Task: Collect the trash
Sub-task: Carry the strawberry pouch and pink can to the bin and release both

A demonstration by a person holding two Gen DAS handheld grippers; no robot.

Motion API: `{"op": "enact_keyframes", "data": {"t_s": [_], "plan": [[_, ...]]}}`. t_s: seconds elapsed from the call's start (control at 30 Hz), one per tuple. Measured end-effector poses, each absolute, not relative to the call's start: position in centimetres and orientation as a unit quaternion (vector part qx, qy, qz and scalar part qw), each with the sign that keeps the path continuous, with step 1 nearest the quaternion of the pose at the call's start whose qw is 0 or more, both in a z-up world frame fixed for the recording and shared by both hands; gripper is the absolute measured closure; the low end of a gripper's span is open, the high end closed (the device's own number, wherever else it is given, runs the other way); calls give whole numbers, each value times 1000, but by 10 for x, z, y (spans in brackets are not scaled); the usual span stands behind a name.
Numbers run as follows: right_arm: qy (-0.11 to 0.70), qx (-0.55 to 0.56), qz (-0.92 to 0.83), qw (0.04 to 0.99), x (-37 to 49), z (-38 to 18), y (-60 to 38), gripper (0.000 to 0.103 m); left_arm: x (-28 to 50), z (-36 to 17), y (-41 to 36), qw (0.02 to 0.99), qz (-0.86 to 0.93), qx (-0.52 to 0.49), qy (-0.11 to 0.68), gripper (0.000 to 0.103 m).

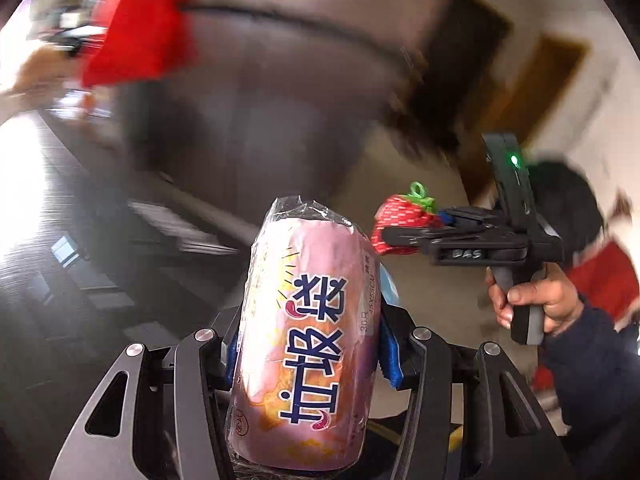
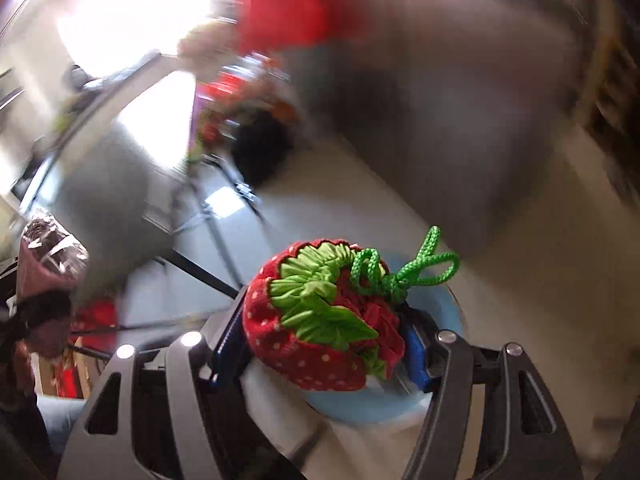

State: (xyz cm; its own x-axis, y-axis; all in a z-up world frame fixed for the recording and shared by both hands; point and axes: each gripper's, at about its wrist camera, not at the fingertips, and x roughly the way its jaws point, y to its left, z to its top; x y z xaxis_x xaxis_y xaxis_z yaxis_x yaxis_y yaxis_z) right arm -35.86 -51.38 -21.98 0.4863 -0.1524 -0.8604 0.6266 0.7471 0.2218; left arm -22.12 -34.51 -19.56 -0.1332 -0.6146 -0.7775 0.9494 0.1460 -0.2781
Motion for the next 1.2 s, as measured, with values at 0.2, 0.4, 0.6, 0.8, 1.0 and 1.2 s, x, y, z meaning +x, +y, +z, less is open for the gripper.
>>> {"op": "enact_keyframes", "data": {"t_s": [0.2,0.4,0.6,0.8,1.0,1.2], "plan": [[446,351,-259,782,-429,-289,-554,38,-289,-321,-458,577,-580,286,498,53],[452,361,-232,782,-407,-318,-558,38,-293,-371,-501,592,-542,314,507,7],[471,357,-217,777,-398,-337,-562,38,-252,-362,-501,620,-524,298,502,8],[512,335,-196,766,-355,-374,-559,34,-236,-313,-461,670,-517,267,460,8],[545,318,-185,753,-332,-396,-548,5,-227,-282,-435,671,-539,216,461,8],[492,314,-212,784,-369,-326,-548,5,-231,-230,-403,663,-582,162,442,8]]}}
